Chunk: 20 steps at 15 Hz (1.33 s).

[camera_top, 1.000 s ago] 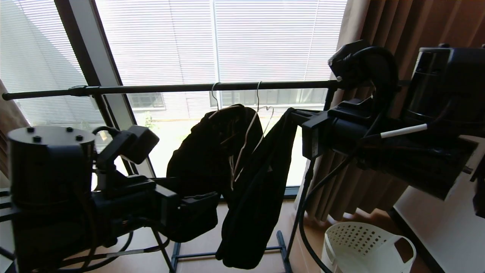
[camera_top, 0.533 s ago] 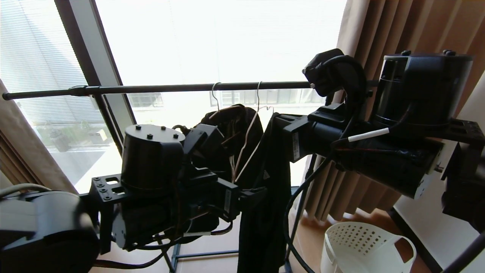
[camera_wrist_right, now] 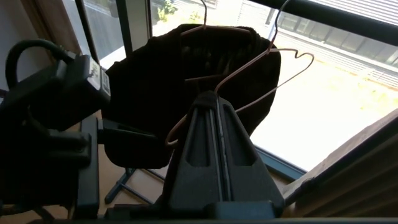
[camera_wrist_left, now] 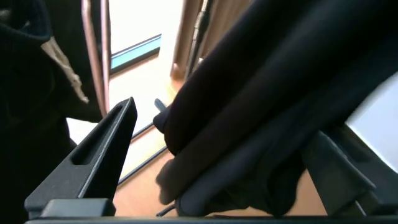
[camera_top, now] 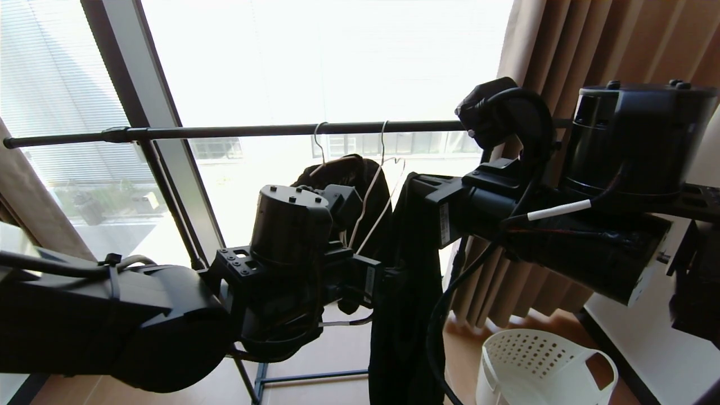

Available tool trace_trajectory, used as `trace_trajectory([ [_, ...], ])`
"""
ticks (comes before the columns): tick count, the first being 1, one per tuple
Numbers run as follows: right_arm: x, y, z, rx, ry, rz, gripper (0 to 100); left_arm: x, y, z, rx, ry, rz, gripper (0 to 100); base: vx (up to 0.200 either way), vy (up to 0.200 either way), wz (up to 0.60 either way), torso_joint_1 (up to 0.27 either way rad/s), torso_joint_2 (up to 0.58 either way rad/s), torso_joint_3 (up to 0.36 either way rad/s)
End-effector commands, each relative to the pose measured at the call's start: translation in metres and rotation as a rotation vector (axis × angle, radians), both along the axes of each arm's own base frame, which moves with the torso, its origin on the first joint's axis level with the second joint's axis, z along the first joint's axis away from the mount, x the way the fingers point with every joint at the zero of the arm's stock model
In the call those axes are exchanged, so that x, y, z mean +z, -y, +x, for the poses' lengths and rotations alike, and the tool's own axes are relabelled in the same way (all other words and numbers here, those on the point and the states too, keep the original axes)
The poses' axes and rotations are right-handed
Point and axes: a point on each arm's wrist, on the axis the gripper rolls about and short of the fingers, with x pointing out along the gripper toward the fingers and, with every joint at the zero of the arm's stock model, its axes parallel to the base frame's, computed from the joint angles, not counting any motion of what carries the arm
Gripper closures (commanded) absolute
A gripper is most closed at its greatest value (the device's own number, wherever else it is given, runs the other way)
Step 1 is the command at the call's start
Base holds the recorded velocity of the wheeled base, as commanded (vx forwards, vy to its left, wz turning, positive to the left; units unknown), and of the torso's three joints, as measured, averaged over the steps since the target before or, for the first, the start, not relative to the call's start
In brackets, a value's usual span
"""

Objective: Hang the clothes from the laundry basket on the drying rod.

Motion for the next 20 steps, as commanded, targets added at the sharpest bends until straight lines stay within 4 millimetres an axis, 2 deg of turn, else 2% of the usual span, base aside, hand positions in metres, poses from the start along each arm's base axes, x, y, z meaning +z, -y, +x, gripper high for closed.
trace_trajectory([
  [1, 0.005, 0.005, -0.005, 0.001, 0.012, 0.013, 100, -0.01, 0.006, 0.014, 0.015, -0.016, 0.014, 0, 0.0, 0.0, 0.0, 0.0, 0.0, 0.0],
  [5, 0.012, 0.009, -0.009, 0.001, 0.027, 0.031, 100, -0.025, 0.006, 0.021, 0.062, -0.034, 0.055, 0, 0.0, 0.0, 0.0, 0.0, 0.0, 0.0],
  [11, 0.025, 0.019, -0.016, -0.031, 0.056, 0.067, 100, -0.044, -0.004, 0.016, 0.099, -0.079, 0.116, 0, 0.0, 0.0, 0.0, 0.0, 0.0, 0.0],
  [14, 0.029, 0.027, -0.017, -0.057, 0.065, 0.082, 100, -0.046, -0.007, 0.013, 0.105, -0.083, 0.126, 0, 0.0, 0.0, 0.0, 0.0, 0.0, 0.0],
  [16, 0.025, 0.035, -0.012, -0.09, 0.058, 0.077, 100, -0.042, -0.012, 0.007, 0.114, -0.079, 0.128, 0, 0.0, 0.0, 0.0, 0.0, 0.0, 0.0],
  [17, 0.02, 0.039, -0.01, -0.107, 0.048, 0.069, 100, -0.038, -0.015, 0.003, 0.114, -0.071, 0.125, 100, 0.0, 0.0, 0.0, 0.0, 0.0, 0.0],
  [20, 0.009, 0.053, -0.009, -0.144, 0.019, 0.054, 100, -0.014, -0.025, -0.009, 0.112, -0.022, 0.078, 100, 0.0, 0.0, 0.0, 0.0, 0.0, 0.0],
])
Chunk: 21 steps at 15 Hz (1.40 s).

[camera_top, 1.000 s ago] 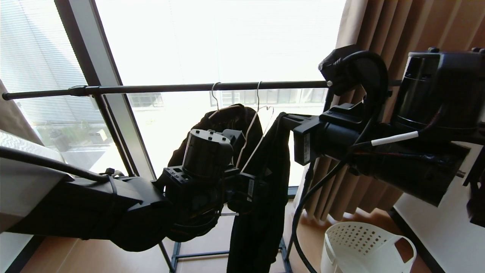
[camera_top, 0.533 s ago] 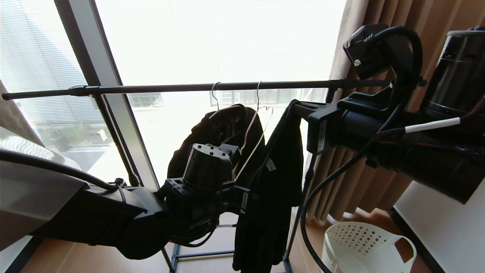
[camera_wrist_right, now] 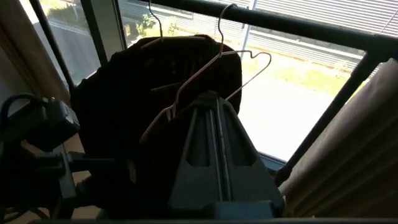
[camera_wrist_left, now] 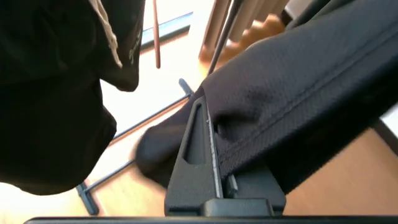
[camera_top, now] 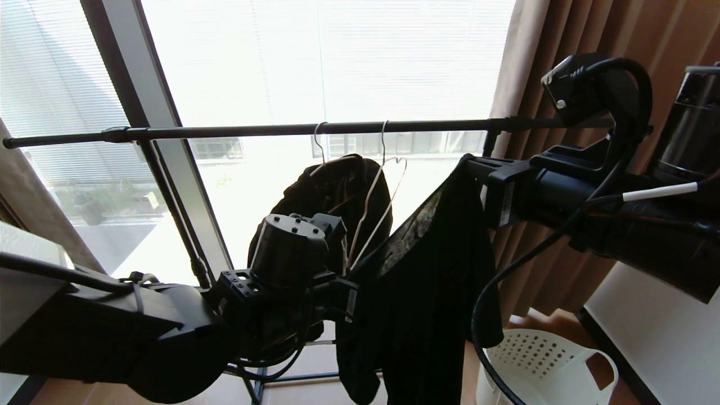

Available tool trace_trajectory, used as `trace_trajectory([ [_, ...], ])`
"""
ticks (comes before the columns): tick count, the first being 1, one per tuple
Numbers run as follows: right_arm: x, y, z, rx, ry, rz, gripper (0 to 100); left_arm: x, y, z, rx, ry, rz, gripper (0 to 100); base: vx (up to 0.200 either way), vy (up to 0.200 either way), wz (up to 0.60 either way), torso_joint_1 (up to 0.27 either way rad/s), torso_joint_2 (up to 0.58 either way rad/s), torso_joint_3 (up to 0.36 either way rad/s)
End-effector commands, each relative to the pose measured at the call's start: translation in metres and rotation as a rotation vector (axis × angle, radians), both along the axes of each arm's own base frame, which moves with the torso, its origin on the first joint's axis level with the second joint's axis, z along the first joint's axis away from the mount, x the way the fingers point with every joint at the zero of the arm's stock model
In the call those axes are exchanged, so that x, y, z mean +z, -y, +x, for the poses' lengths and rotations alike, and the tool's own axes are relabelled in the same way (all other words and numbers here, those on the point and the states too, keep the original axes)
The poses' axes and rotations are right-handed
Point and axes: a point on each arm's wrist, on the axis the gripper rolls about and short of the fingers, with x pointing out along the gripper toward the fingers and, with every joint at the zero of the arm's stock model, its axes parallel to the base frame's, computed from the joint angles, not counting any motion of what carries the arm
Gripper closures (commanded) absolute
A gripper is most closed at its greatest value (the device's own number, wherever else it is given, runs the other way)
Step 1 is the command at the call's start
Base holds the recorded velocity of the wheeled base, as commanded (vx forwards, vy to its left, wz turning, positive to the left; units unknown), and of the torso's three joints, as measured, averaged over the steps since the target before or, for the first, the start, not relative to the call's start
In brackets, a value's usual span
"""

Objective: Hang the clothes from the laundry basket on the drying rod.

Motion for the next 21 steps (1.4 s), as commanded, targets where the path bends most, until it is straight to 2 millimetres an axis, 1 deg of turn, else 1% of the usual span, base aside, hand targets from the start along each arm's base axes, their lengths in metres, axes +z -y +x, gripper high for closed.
trace_trajectory([
  [1, -0.009, 0.014, -0.001, -0.032, -0.023, -0.017, 100, 0.027, -0.011, -0.013, -0.002, 0.058, -0.049, 100, 0.0, 0.0, 0.0, 0.0, 0.0, 0.0],
  [3, -0.021, 0.022, -0.004, -0.048, -0.054, -0.04, 100, 0.04, -0.017, -0.018, -0.002, 0.091, -0.07, 100, 0.0, 0.0, 0.0, 0.0, 0.0, 0.0],
  [4, -0.028, 0.025, -0.006, -0.052, -0.074, -0.046, 100, 0.05, -0.02, -0.022, -0.008, 0.115, -0.07, 100, 0.0, 0.0, 0.0, 0.0, 0.0, 0.0],
  [5, -0.03, 0.027, -0.008, -0.053, -0.076, -0.038, 100, 0.054, -0.023, -0.022, -0.011, 0.123, -0.057, 100, 0.0, 0.0, 0.0, 0.0, 0.0, 0.0],
  [6, -0.035, 0.03, -0.012, -0.052, -0.07, -0.029, 100, 0.069, -0.027, -0.026, -0.024, 0.12, -0.019, 100, 0.0, 0.0, 0.0, 0.0, 0.0, 0.0],
  [8, -0.041, 0.031, -0.014, -0.05, -0.061, -0.023, 100, 0.096, -0.029, -0.029, -0.027, 0.059, 0.031, 100, 0.0, 0.0, 0.0, 0.0, 0.0, 0.0],
  [9, -0.046, 0.032, -0.015, -0.047, -0.067, -0.029, 100, 0.106, -0.035, -0.032, -0.028, 0.02, 0.052, 100, 0.0, 0.0, 0.0, 0.0, 0.0, 0.0],
  [10, -0.049, 0.032, -0.016, -0.043, -0.073, -0.034, 100, 0.107, -0.04, -0.032, -0.032, -0.004, 0.059, 100, 0.0, 0.0, 0.0, 0.0, 0.0, 0.0],
  [13, -0.057, 0.035, -0.022, 0.013, -0.084, -0.034, 100, 0.097, -0.054, -0.035, -0.089, -0.079, 0.025, 100, 0.0, 0.0, 0.0, 0.0, 0.0, 0.0],
  [15, -0.064, 0.036, -0.025, 0.058, -0.068, -0.011, 100, 0.096, -0.054, -0.035, -0.129, -0.096, 0.004, 100, 0.0, 0.0, 0.0, 0.0, 0.0, 0.0],
  [17, -0.064, 0.036, -0.026, 0.075, -0.055, 0.0, 100, 0.095, -0.054, -0.035, -0.133, -0.096, 0.008, 100, 0.0, 0.0, 0.0, 0.0, 0.0, 0.0],
  [19, -0.065, 0.035, -0.026, 0.079, -0.058, -0.002, 100, 0.09, -0.054, -0.035, -0.136, -0.104, 0.011, 100, 0.0, 0.0, 0.0, 0.0, 0.0, 0.0],
  [21, -0.066, 0.036, -0.026, 0.078, -0.062, -0.007, 100, 0.091, -0.054, -0.035, -0.135, -0.092, 0.003, 100, 0.0, 0.0, 0.0, 0.0, 0.0, 0.0],
])
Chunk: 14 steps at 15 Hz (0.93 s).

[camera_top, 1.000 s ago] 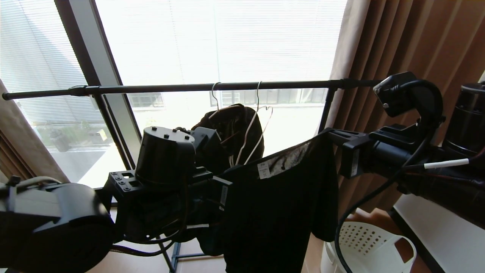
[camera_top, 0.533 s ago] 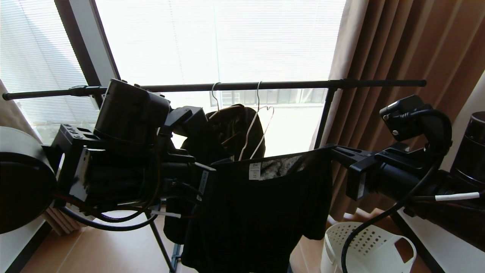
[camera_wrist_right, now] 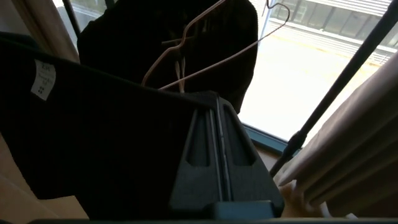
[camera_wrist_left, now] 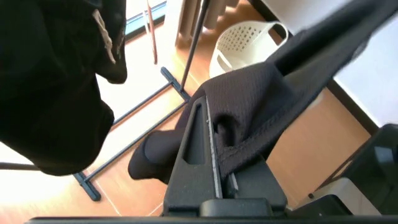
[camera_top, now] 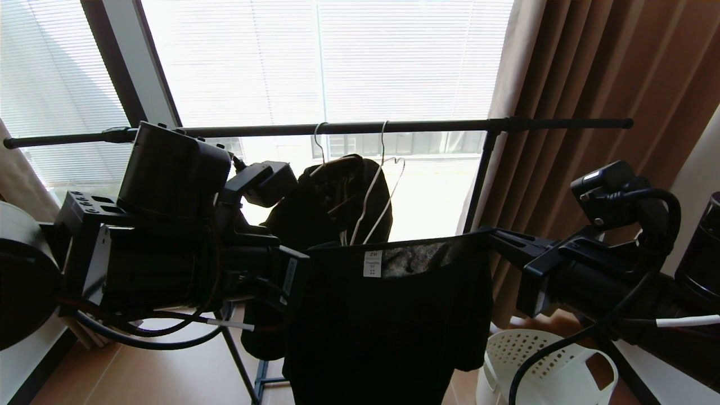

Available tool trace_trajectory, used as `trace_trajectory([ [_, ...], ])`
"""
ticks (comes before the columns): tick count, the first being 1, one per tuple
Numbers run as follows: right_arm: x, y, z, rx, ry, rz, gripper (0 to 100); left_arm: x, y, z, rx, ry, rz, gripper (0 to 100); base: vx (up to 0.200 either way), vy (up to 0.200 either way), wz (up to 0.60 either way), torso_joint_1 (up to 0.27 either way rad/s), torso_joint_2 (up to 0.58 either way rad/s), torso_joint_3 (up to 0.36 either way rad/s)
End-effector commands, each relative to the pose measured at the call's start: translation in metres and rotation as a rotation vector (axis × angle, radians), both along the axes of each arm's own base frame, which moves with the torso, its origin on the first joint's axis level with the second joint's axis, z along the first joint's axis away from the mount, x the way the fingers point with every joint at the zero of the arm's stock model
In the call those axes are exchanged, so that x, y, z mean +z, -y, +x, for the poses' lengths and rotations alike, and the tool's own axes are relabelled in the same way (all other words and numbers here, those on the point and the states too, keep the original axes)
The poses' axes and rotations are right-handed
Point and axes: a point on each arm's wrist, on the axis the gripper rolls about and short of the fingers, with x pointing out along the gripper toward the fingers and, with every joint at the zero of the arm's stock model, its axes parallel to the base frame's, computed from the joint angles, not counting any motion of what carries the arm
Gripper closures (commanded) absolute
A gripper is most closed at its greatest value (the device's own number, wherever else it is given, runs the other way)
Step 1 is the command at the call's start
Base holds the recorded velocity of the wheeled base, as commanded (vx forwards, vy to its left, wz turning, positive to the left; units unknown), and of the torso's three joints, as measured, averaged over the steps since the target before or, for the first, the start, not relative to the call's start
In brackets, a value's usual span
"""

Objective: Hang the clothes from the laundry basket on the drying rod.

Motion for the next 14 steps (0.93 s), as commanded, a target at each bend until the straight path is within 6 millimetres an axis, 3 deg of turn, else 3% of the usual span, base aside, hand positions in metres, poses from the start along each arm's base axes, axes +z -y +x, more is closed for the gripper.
trace_trajectory([
  [1, -0.009, 0.003, -0.009, 0.037, -0.01, -0.033, 100, 0.006, 0.001, 0.005, 0.006, 0.04, -0.029, 100, 0.0, 0.0, 0.0, 0.0, 0.0, 0.0],
  [4, -0.011, 0.013, -0.031, 0.147, 0.019, -0.066, 100, 0.009, 0.011, 0.017, -0.038, 0.038, -0.065, 100, 0.0, 0.0, 0.0, 0.0, 0.0, 0.0],
  [8, -0.017, 0.013, -0.063, 0.274, 0.024, -0.087, 100, 0.023, 0.016, 0.028, -0.041, 0.073, -0.1, 100, 0.0, 0.0, 0.0, 0.0, 0.0, 0.0],
  [14, -0.029, -0.003, -0.078, 0.398, -0.014, -0.12, 100, 0.035, 0.026, 0.041, -0.063, 0.106, -0.134, 100, 0.0, 0.0, 0.0, 0.0, 0.0, 0.0],
])
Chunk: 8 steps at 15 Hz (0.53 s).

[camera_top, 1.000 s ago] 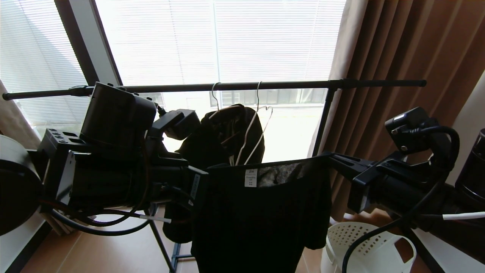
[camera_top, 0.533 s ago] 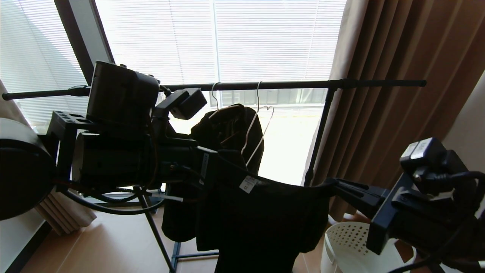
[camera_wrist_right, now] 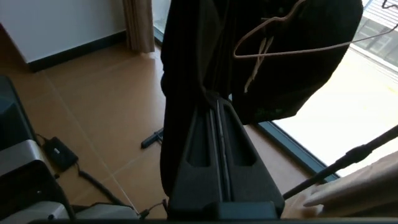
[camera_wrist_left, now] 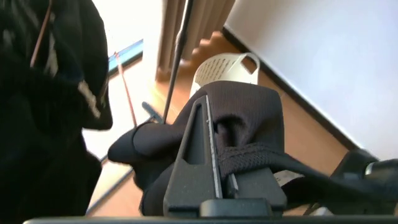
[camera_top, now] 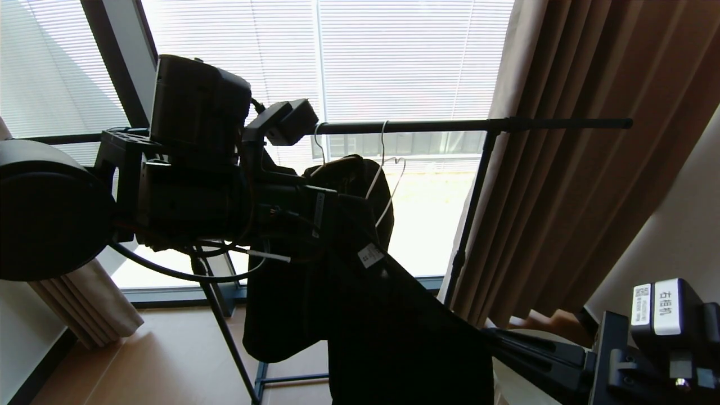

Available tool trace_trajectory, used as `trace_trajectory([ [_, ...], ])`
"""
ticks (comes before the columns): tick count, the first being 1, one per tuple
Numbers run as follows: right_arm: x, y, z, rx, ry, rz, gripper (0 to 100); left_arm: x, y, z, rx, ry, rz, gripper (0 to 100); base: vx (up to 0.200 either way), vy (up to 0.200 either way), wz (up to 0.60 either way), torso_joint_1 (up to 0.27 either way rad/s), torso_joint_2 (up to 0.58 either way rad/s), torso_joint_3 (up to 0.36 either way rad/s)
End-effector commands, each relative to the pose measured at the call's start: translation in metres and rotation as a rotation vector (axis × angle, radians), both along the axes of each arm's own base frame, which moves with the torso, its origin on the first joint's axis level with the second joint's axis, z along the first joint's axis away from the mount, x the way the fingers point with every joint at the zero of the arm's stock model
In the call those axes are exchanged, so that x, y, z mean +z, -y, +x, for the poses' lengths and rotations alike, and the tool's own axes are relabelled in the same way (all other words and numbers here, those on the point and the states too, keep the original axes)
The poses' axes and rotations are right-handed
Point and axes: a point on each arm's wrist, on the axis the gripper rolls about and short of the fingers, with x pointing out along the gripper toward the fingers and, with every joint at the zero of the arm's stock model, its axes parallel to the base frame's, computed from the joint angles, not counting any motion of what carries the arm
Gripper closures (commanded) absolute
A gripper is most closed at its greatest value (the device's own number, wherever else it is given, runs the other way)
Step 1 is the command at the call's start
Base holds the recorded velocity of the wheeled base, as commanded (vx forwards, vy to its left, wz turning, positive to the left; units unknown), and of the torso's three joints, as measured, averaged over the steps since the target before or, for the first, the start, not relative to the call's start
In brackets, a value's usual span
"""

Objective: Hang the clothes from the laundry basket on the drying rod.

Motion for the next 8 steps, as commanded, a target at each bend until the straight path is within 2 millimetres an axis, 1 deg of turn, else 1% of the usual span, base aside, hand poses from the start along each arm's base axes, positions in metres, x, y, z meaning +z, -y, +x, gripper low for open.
trace_trajectory([
  [1, -0.004, -0.018, -0.003, 0.067, -0.014, -0.025, 100, 0.007, 0.009, 0.009, -0.027, 0.017, -0.024, 100, 0.0, 0.0, 0.0, 0.0, 0.0, 0.0],
  [4, -0.005, -0.037, -0.004, 0.116, -0.03, -0.032, 100, 0.019, 0.017, 0.012, -0.072, 0.022, -0.044, 100, 0.0, 0.0, 0.0, 0.0, 0.0, 0.0],
  [5, -0.003, -0.042, -0.004, 0.126, -0.029, -0.027, 100, 0.022, 0.019, 0.01, -0.081, 0.022, -0.045, 100, 0.0, 0.0, 0.0, 0.0, 0.0, 0.0],
  [7, 0.001, -0.053, -0.004, 0.138, -0.049, 0.001, 100, 0.022, 0.023, 0.007, -0.096, 0.021, -0.046, 100, 0.0, 0.0, 0.0, 0.0, 0.0, 0.0],
  [8, 0.002, -0.054, -0.004, 0.137, -0.053, 0.006, 100, 0.022, 0.023, 0.006, -0.096, 0.021, -0.046, 100, 0.0, 0.0, 0.0, 0.0, 0.0, 0.0],
])
